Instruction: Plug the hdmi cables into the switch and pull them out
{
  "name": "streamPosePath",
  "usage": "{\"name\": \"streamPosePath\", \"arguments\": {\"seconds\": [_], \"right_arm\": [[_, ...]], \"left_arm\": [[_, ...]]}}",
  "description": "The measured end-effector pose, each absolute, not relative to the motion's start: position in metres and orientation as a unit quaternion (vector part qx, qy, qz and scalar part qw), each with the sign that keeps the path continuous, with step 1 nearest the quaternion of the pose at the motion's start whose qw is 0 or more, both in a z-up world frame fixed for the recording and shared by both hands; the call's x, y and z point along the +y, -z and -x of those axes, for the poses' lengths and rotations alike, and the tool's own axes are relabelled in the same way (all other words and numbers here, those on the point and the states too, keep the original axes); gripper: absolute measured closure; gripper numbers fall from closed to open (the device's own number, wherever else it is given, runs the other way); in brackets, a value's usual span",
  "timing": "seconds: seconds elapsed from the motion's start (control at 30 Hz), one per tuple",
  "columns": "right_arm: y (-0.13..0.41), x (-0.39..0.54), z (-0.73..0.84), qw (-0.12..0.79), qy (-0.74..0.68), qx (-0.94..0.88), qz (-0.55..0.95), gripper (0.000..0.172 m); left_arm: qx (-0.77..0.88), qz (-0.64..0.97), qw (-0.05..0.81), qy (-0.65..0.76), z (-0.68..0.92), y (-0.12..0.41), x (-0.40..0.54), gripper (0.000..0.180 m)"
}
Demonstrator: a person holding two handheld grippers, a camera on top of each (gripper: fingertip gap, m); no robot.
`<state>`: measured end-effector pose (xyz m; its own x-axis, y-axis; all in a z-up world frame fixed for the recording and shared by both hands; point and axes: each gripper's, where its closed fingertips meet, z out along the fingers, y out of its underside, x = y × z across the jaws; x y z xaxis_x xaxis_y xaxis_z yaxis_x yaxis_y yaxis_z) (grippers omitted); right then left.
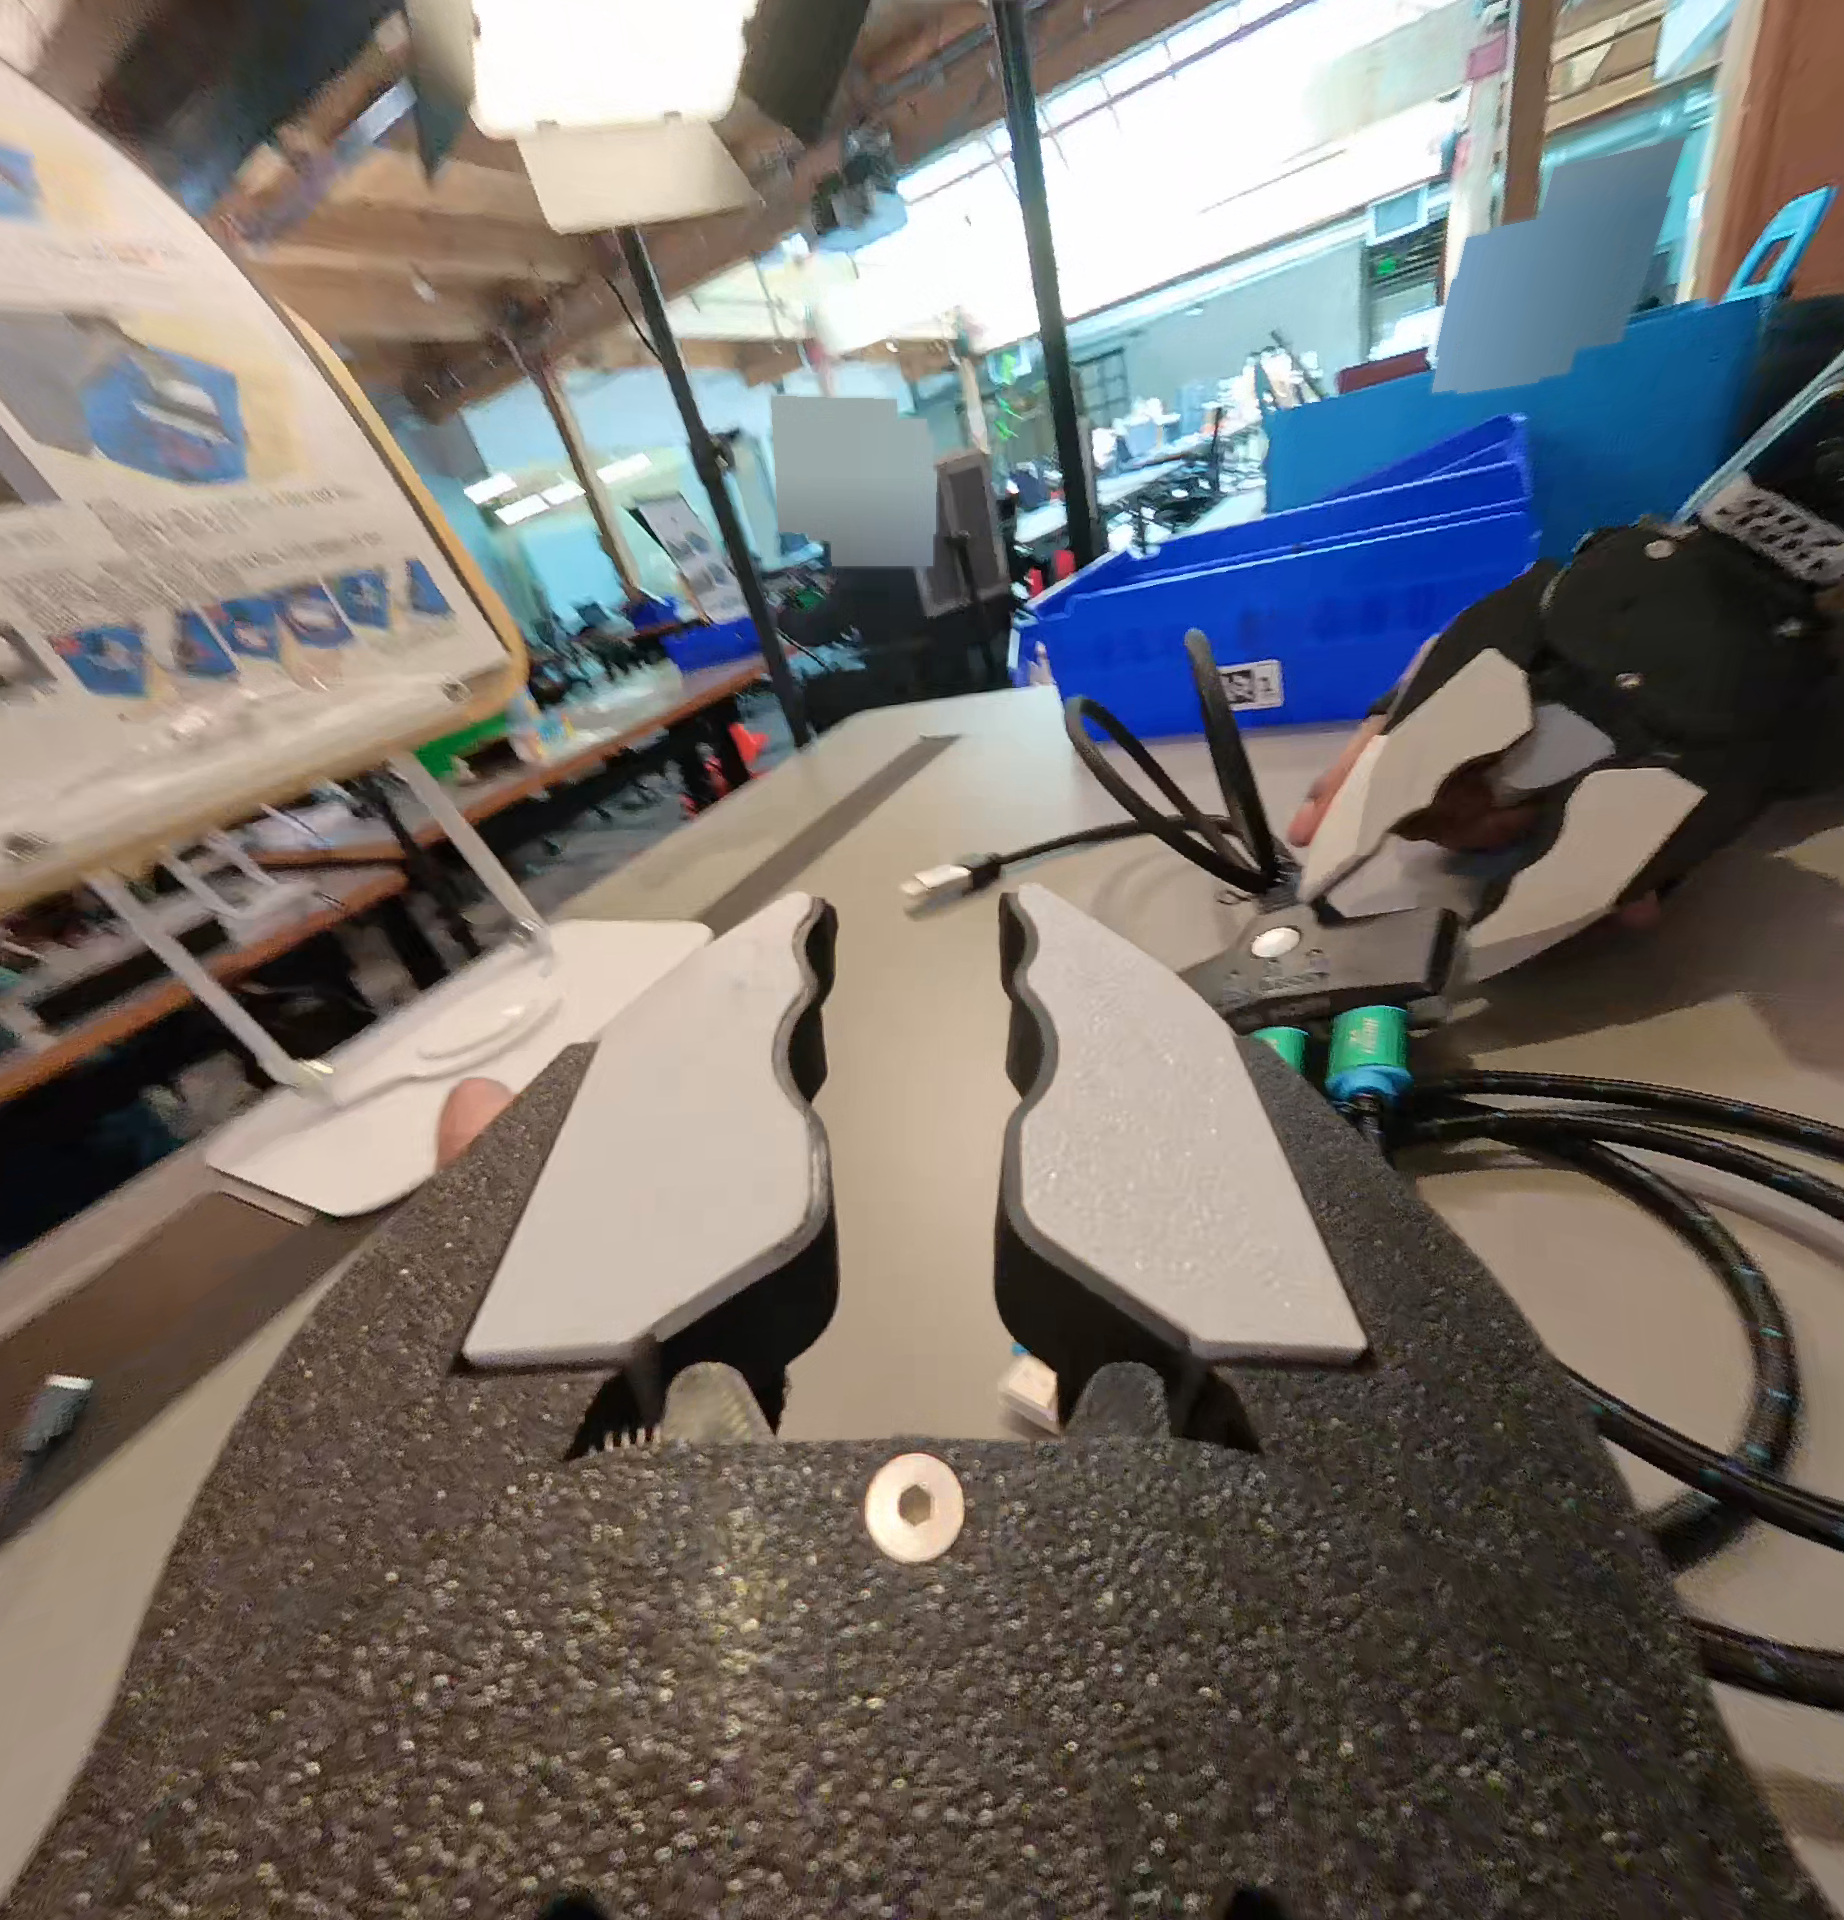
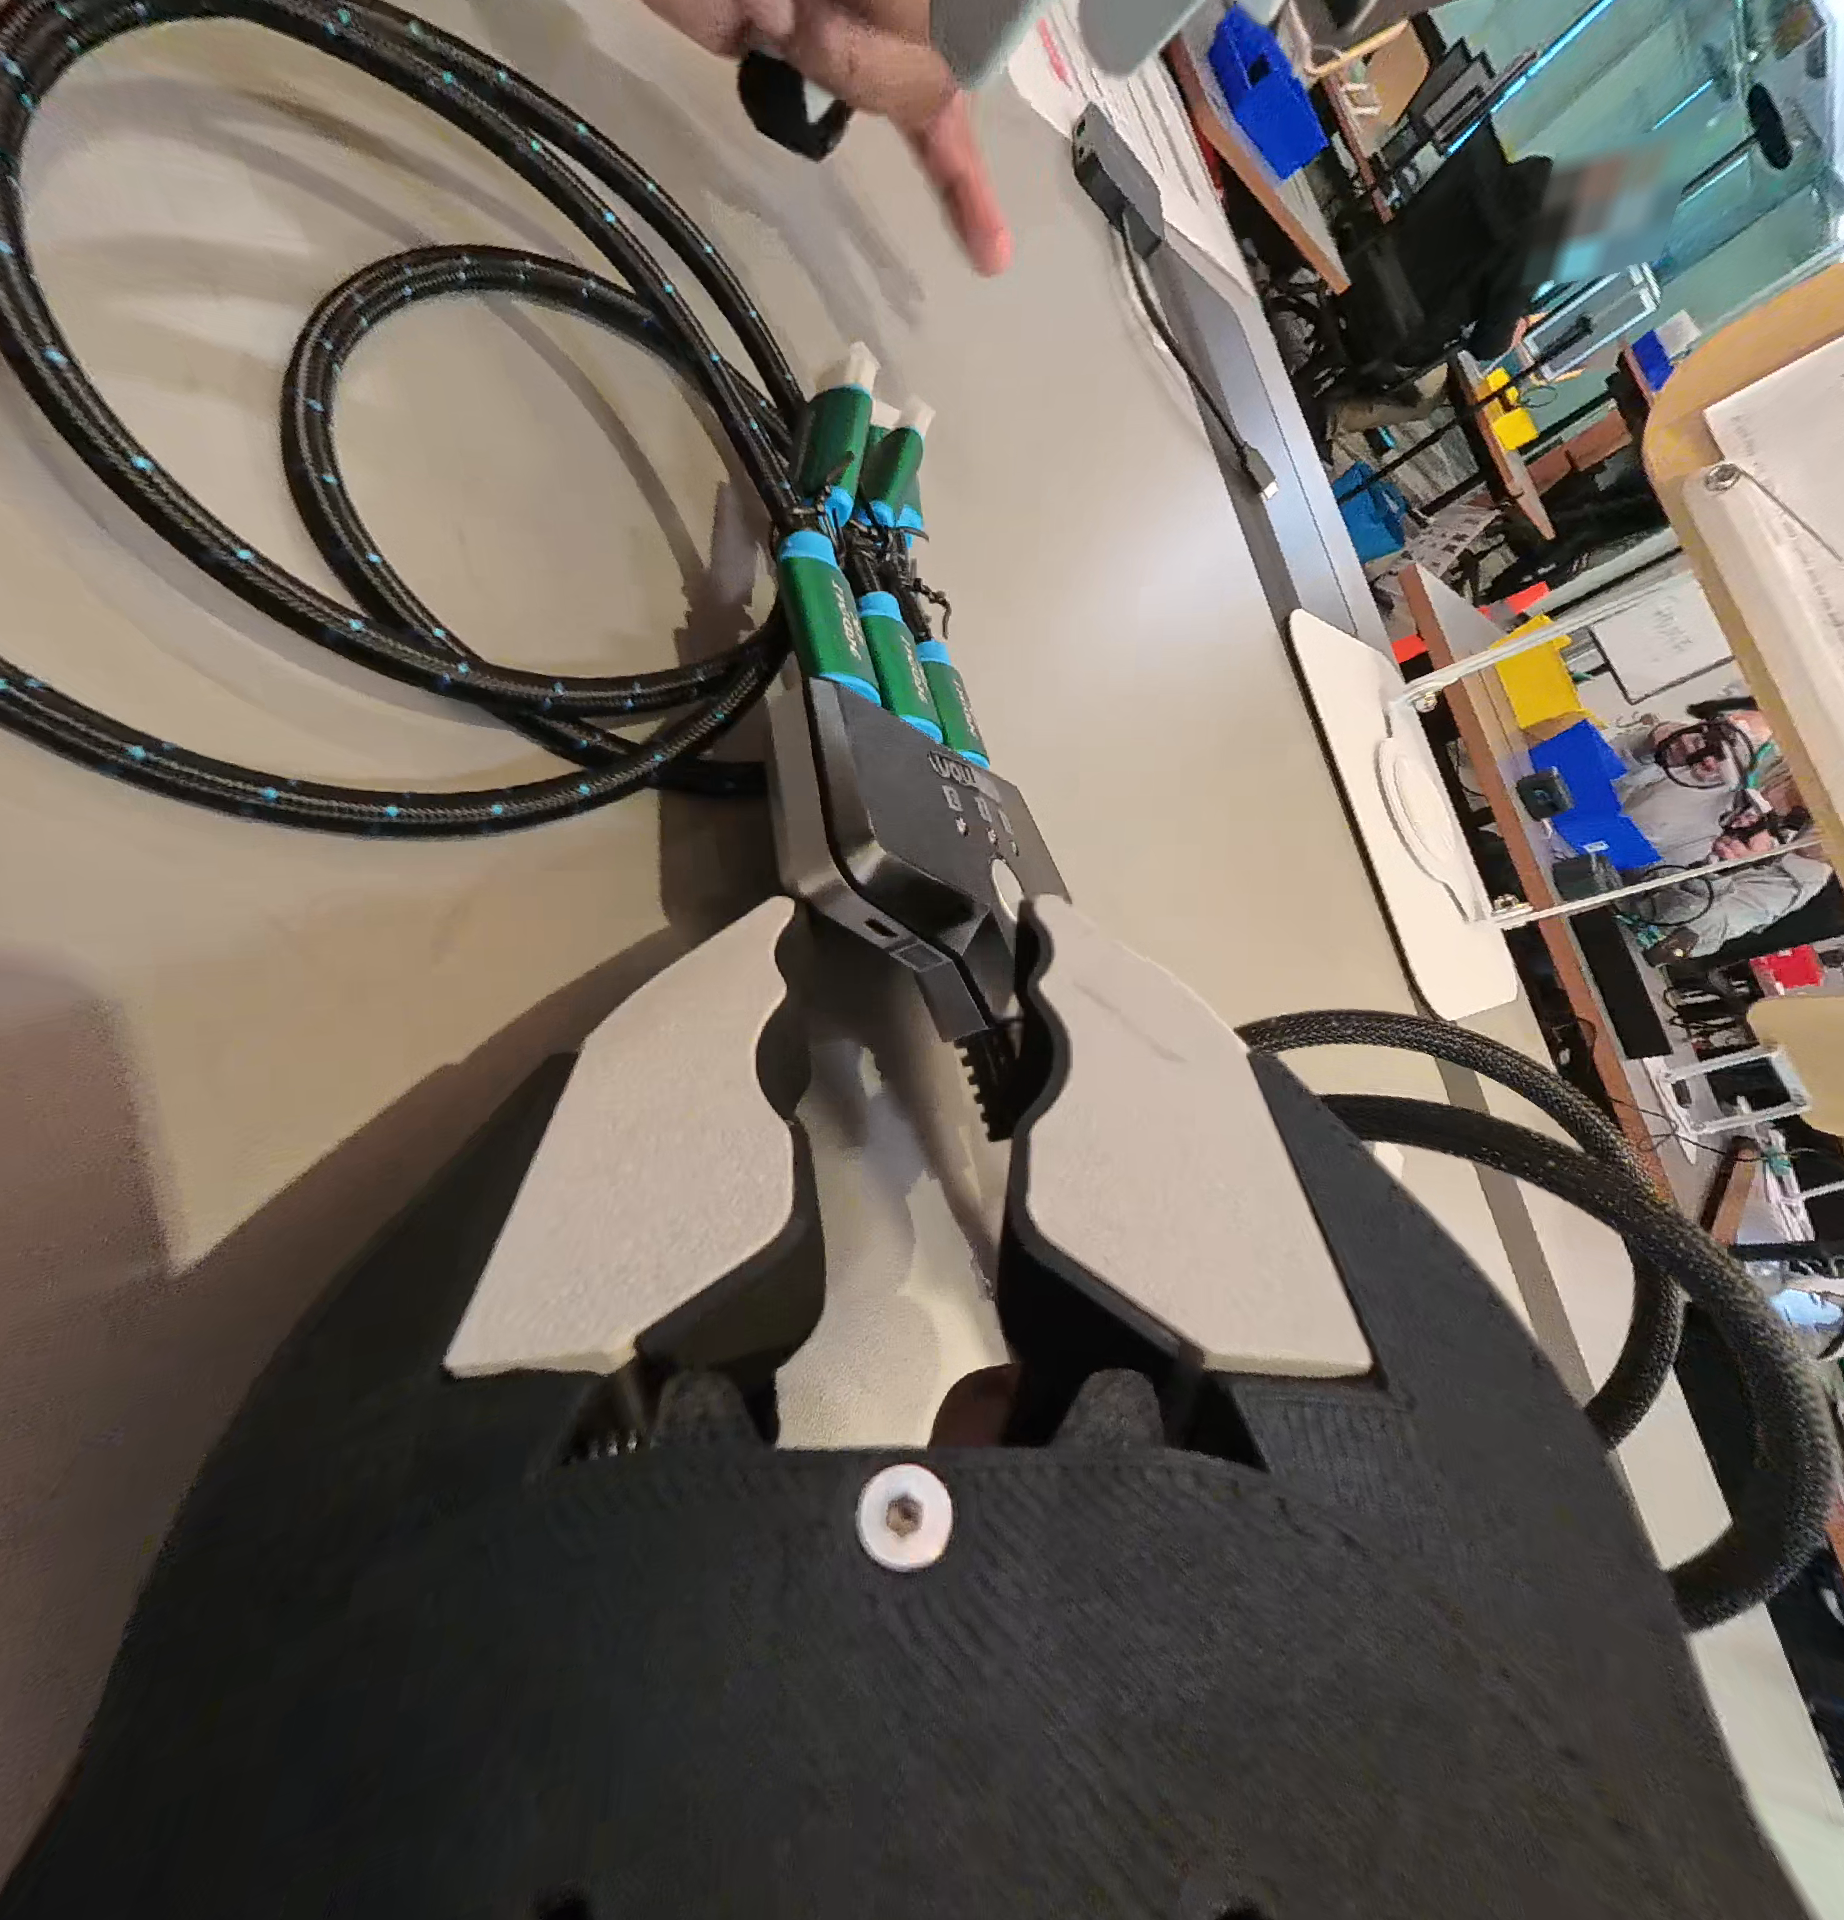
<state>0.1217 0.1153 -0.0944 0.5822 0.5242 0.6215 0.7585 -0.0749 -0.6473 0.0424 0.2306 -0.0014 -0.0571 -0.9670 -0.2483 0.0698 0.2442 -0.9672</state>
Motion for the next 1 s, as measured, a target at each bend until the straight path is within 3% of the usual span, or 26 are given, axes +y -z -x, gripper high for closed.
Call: {"name": "streamPosePath", "arguments": {"seconds": [0.17, 0.53, 0.7, 1.0], "right_arm": [[0.097, 0.116, -0.121, 0.518, 0.119, -0.447, 0.719, 0.132], [0.097, 0.120, -0.128, 0.501, 0.257, -0.475, 0.676, 0.130], [0.101, 0.134, -0.134, 0.447, 0.312, -0.470, 0.694, 0.125], [0.101, 0.152, -0.137, 0.406, 0.381, -0.481, 0.677, 0.149]], "left_arm": [[0.554, 0.448, 0.499, 0.493, -0.048, 0.017, 0.237, 0.137], [0.611, 0.437, 0.506, 0.425, -0.058, 0.033, 0.220, 0.137], [0.626, 0.434, 0.502, 0.409, -0.061, 0.038, 0.216, 0.137], [0.629, 0.429, 0.506, 0.405, -0.057, 0.039, 0.211, 0.138]]}}
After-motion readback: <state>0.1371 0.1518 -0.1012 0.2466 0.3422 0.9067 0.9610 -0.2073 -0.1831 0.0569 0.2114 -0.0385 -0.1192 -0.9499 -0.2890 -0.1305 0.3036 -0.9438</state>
